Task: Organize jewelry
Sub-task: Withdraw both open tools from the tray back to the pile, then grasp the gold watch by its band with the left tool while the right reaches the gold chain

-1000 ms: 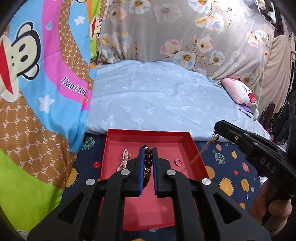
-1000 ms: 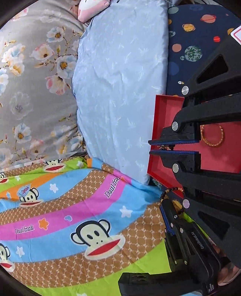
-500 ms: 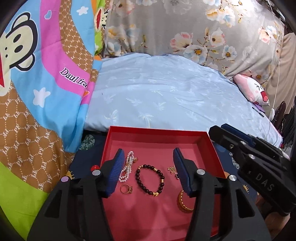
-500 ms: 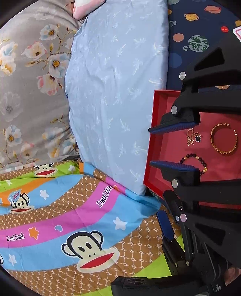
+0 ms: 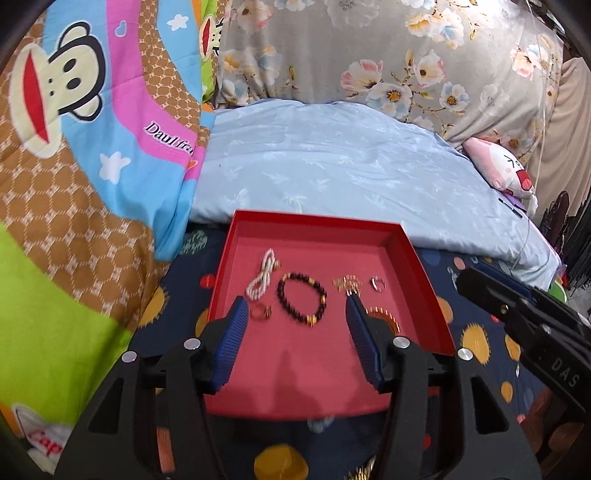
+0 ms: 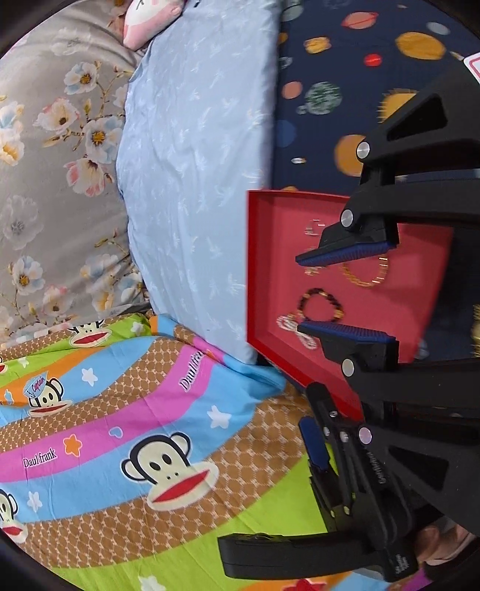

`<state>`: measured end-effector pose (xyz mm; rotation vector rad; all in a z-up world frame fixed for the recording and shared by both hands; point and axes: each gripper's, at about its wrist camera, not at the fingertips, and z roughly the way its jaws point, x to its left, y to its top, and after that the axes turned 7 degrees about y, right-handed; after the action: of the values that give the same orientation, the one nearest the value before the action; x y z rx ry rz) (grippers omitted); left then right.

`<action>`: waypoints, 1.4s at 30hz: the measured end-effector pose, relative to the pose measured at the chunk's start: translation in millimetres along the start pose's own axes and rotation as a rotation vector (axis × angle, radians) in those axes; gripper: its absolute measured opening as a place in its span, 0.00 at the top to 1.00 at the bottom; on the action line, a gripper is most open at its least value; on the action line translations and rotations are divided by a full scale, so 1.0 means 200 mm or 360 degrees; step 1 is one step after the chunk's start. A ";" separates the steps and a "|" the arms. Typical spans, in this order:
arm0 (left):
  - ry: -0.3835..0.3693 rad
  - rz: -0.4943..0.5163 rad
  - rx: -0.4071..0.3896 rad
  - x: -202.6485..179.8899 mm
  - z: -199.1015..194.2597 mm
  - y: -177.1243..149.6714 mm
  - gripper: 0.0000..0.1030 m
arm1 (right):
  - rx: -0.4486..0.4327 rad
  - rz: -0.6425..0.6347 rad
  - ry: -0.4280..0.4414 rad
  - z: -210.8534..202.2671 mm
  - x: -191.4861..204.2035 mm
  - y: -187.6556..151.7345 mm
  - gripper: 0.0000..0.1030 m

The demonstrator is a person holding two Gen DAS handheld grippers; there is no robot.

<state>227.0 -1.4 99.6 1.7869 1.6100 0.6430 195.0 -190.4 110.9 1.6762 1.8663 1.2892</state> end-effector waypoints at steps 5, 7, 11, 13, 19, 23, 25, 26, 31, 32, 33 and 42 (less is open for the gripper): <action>-0.0010 -0.0011 0.0058 0.01 -0.13 -0.24 0.45 | 0.0092 0.0091 0.0052 -0.18 0.05 -0.30 0.68; -0.0041 -0.0029 0.0108 0.01 -0.16 -0.35 0.45 | 0.0135 0.0107 0.0039 -0.23 0.07 -0.41 0.67; -0.0050 -0.0032 0.0174 0.00 -0.20 -0.52 0.45 | 0.0272 0.0137 0.0031 -0.23 0.10 -0.63 0.67; -0.0051 -0.0034 0.0210 0.00 -0.20 -0.60 0.45 | 0.0327 0.0135 -0.0003 -0.20 0.10 -0.72 0.67; 0.0000 -0.0018 0.0242 0.01 -0.23 -0.72 0.45 | 0.0398 0.0144 -0.0053 -0.10 0.08 -0.81 0.67; 0.0011 -0.0019 0.0241 0.03 -0.24 -0.75 0.45 | 0.0403 0.0113 -0.0062 -0.07 0.09 -0.80 0.67; 0.0013 -0.0032 0.0242 0.04 -0.24 -0.75 0.45 | 0.0408 0.0077 -0.0085 -0.04 0.11 -0.80 0.67; 0.0011 -0.0038 0.0244 0.05 -0.24 -0.75 0.45 | 0.0409 0.0057 -0.0101 -0.03 0.12 -0.79 0.68; 0.0022 -0.0039 0.0246 0.05 -0.23 -0.76 0.45 | 0.0423 -0.0002 -0.0175 0.00 0.15 -0.79 0.90; 0.0025 -0.0040 0.0247 0.06 -0.23 -0.76 0.45 | 0.0425 -0.0002 -0.0179 -0.01 0.15 -0.79 0.90; 0.0024 -0.0042 0.0250 0.06 -0.23 -0.76 0.45 | 0.0425 0.0001 -0.0178 -0.01 0.14 -0.79 0.91; -0.0022 -0.0027 0.0271 0.02 -0.21 -0.76 0.45 | 0.0369 0.0066 -0.0169 -0.13 0.12 -0.80 0.92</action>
<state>95.1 14.6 15.8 1.8919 1.7122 0.4973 69.1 -163.3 8.3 1.8678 1.9895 1.0078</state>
